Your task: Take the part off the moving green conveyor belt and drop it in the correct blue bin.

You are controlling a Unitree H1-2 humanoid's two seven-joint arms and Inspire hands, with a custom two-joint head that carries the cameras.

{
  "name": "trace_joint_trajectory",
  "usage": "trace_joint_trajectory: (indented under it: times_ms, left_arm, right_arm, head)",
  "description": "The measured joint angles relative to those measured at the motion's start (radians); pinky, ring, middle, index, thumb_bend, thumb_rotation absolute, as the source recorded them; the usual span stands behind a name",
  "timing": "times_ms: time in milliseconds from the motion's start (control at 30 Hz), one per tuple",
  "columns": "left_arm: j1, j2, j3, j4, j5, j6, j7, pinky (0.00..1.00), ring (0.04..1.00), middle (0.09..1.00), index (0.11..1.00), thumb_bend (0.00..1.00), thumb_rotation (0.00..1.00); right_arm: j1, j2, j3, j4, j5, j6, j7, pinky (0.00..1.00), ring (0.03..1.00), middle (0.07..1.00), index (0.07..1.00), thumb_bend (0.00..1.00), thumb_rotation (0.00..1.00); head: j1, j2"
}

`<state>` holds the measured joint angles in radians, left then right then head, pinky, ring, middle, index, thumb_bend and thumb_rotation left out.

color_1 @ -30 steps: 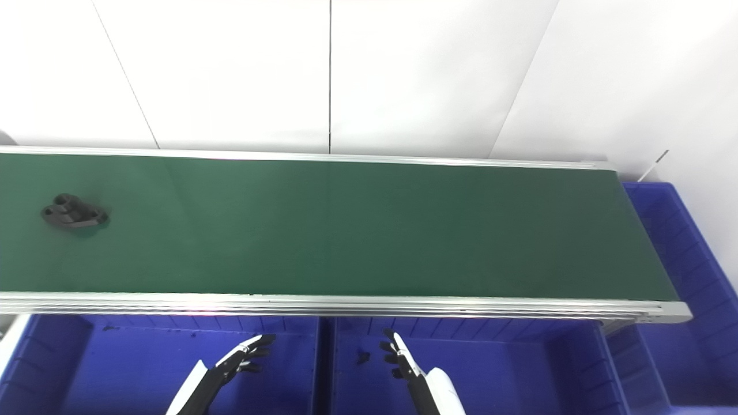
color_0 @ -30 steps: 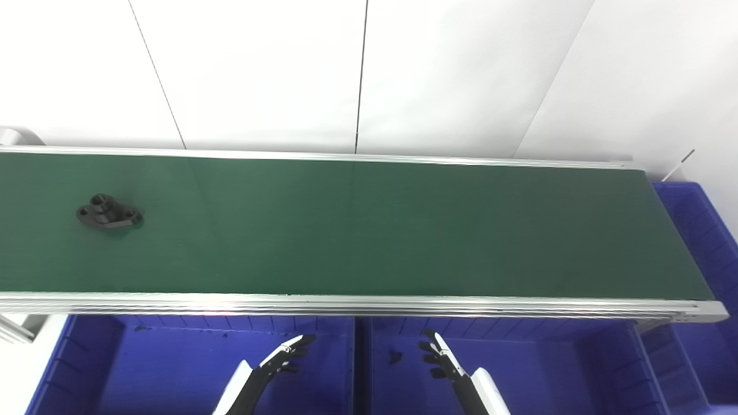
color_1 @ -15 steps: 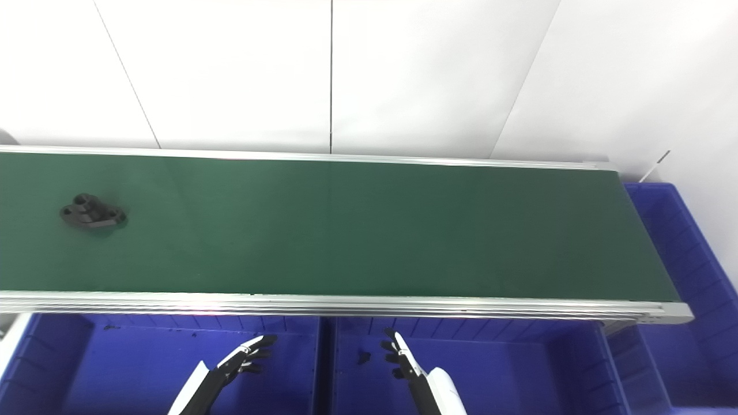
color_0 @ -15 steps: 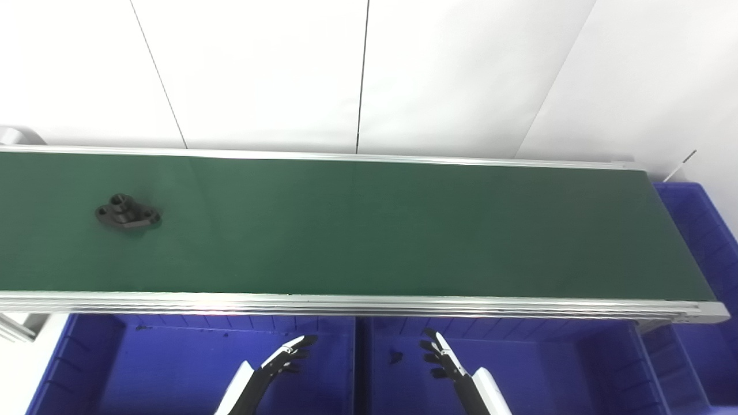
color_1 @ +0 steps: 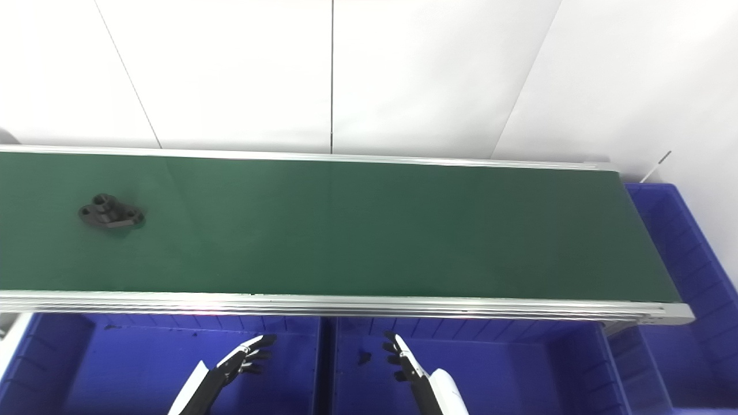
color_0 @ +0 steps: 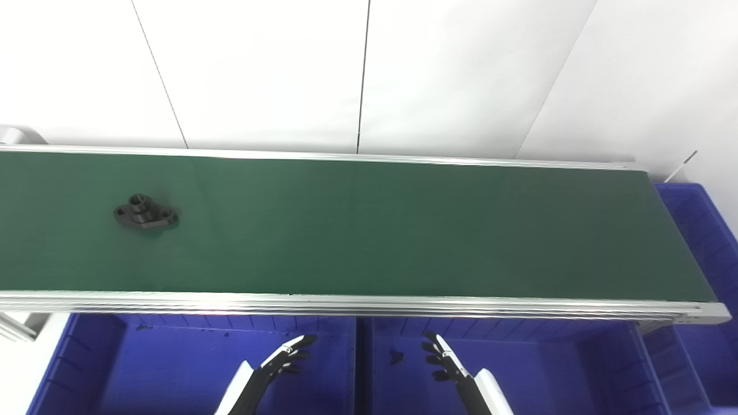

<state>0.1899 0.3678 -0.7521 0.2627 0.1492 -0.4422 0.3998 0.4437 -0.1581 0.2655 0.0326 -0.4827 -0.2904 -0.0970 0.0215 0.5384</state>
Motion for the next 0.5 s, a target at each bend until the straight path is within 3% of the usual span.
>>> trace_joint_trajectory:
  times_ms: [167, 500]
  left_arm:
    - [-0.018, -0.008, -0.039, 0.04, 0.013, 0.0, 0.043, 0.68, 0.772, 0.843, 0.828, 0.85, 0.1]
    - [-0.049, -0.017, -0.101, 0.076, 0.039, 0.0, 0.133, 0.64, 0.744, 0.817, 0.808, 0.85, 0.09]
  right_arm:
    - [-0.006, -0.016, -0.007, 0.05, 0.007, -0.038, -0.002, 0.75, 0.855, 0.912, 0.996, 0.77, 0.21]
    - [-0.009, -0.015, -0.032, 0.073, 0.053, -0.047, 0.002, 0.8, 0.905, 0.929, 1.0, 0.81, 0.22]
  head:
    - [0.129, -0.083]
    - [0.183, -0.115]
